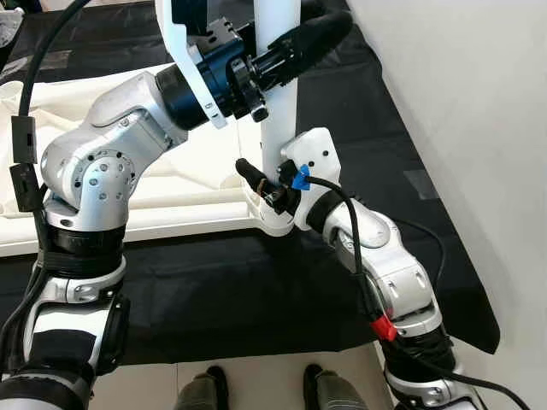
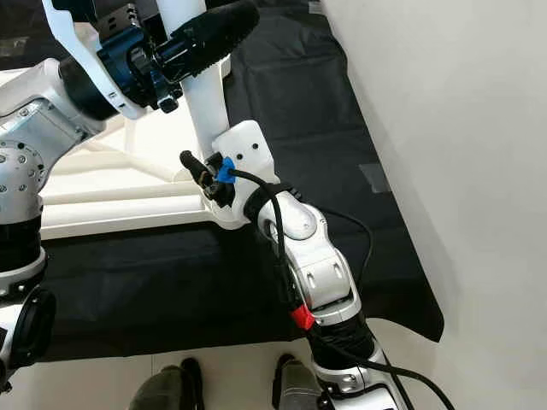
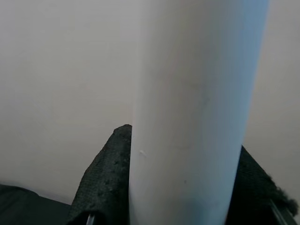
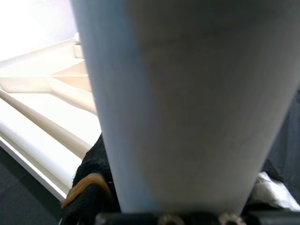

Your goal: Building children table

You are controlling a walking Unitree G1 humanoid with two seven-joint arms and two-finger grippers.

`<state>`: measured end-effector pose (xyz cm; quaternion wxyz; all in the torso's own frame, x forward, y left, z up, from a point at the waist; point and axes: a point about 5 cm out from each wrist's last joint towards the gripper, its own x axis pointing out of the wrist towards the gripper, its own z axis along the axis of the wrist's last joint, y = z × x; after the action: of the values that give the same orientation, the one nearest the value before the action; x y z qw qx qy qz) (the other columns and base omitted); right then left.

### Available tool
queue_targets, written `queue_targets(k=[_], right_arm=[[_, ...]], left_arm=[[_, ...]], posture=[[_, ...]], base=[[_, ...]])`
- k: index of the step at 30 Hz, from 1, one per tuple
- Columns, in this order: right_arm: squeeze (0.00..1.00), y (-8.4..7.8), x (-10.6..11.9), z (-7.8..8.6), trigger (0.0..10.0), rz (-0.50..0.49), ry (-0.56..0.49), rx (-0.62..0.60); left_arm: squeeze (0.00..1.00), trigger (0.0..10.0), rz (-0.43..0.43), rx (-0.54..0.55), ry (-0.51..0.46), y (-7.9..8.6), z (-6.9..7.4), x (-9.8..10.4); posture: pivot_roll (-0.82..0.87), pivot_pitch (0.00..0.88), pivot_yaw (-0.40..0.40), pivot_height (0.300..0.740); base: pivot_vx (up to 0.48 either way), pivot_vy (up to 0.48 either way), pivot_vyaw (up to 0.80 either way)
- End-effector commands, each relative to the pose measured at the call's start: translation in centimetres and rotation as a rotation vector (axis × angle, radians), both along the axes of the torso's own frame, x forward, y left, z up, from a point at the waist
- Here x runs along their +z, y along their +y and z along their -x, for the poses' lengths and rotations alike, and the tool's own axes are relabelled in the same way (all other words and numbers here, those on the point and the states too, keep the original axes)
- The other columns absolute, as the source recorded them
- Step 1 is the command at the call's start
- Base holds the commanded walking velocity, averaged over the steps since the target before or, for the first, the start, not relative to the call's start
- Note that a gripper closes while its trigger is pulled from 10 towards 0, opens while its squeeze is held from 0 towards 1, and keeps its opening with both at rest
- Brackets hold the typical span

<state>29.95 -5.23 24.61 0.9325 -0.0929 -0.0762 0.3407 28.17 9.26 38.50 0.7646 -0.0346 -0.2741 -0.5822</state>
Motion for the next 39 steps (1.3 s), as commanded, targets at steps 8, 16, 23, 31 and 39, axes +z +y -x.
queue_targets(k=[8, 16, 23, 31, 39], right_arm=[[1.0, -0.7, -2.0, -0.5, 10.0, -0.008, 0.128, 0.094], [1.0, -2.6, 0.9, -1.4, 10.0, 0.028, 0.054, 0.278], [0.0, -2.4, 3.2, -0.8, 10.0, 0.018, 0.05, 0.553], [0.0, -2.8, 3.9, -1.1, 0.0, 0.039, 0.049, 0.666], [0.0, -3.0, 4.0, -0.8, 0.0, 0.01, 0.064, 0.716]], left_arm=[[0.0, 0.0, -0.054, -0.041, 0.006, -1.7, 0.7, -0.9], [0.0, 0.0, -0.059, -0.063, -0.017, -2.9, 1.5, -0.3], [0.0, 0.0, -0.055, -0.075, -0.042, -2.6, 2.7, 0.4], [0.0, 0.0, -0.047, -0.082, -0.076, -1.5, 5.0, 1.4], [0.0, 0.0, -0.049, -0.074, -0.062, -2.0, 3.9, 1.3]], posture=[[0.0, 0.297, 0.032, 0.74], [0.0, 0.297, 0.032, 0.74], [0.0, 0.293, 0.036, 0.74], [0.0, 0.293, 0.035, 0.74], [0.0, 0.293, 0.035, 0.74]], base=[[0.0, 0.0, 0.0], [0.0, 0.0, 0.0], [0.0, 0.0, 0.0], [0.0, 0.0, 0.0], [0.0, 0.0, 0.0]])
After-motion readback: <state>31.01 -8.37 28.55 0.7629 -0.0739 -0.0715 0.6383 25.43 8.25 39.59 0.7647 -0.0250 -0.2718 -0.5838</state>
